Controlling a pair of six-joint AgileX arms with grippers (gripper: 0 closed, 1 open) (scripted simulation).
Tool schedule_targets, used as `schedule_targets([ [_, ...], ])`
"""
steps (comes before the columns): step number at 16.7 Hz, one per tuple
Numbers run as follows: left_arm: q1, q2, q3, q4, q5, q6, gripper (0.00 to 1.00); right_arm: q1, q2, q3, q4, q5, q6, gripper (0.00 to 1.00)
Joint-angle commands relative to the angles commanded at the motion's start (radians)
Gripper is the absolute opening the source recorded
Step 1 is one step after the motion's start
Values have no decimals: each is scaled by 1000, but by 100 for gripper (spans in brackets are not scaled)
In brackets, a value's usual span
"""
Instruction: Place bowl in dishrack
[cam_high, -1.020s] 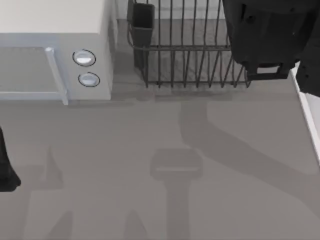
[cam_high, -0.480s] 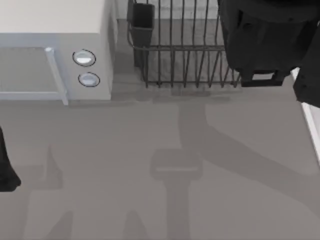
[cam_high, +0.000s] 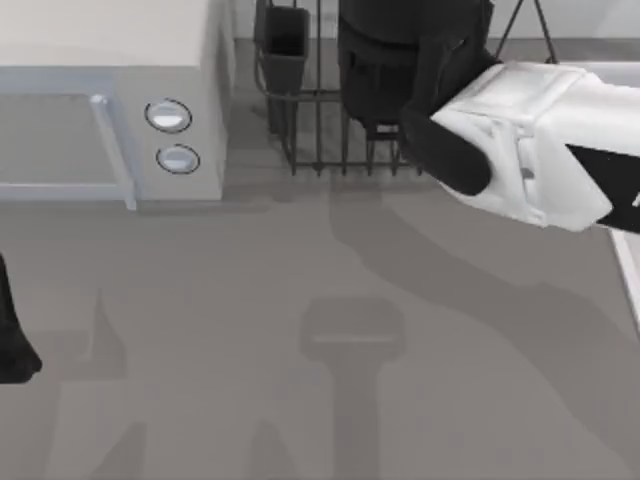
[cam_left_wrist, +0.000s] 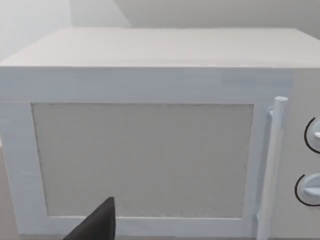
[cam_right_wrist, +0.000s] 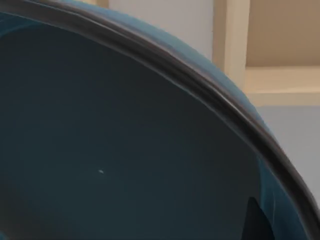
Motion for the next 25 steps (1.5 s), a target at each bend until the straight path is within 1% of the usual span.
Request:
schedule_targets([
  [3, 0, 0, 0, 0, 0, 0, 100, -99, 139, -33, 180, -102, -3, 0],
  [5, 0, 0, 0, 0, 0, 0, 100, -148, 201, -50, 247, -152, -6, 0],
  [7, 0, 0, 0, 0, 0, 0, 100, -168, 224, -58, 272, -174, -9, 0],
  [11, 0, 0, 0, 0, 0, 0, 100, -168, 224, -58, 272, -174, -9, 0],
  [24, 0, 0, 0, 0, 0, 0, 100, -168, 224, -58, 272, -174, -9, 98],
  [25, 0, 0, 0, 0, 0, 0, 100, -168, 224, -58, 272, -174, -9, 100],
])
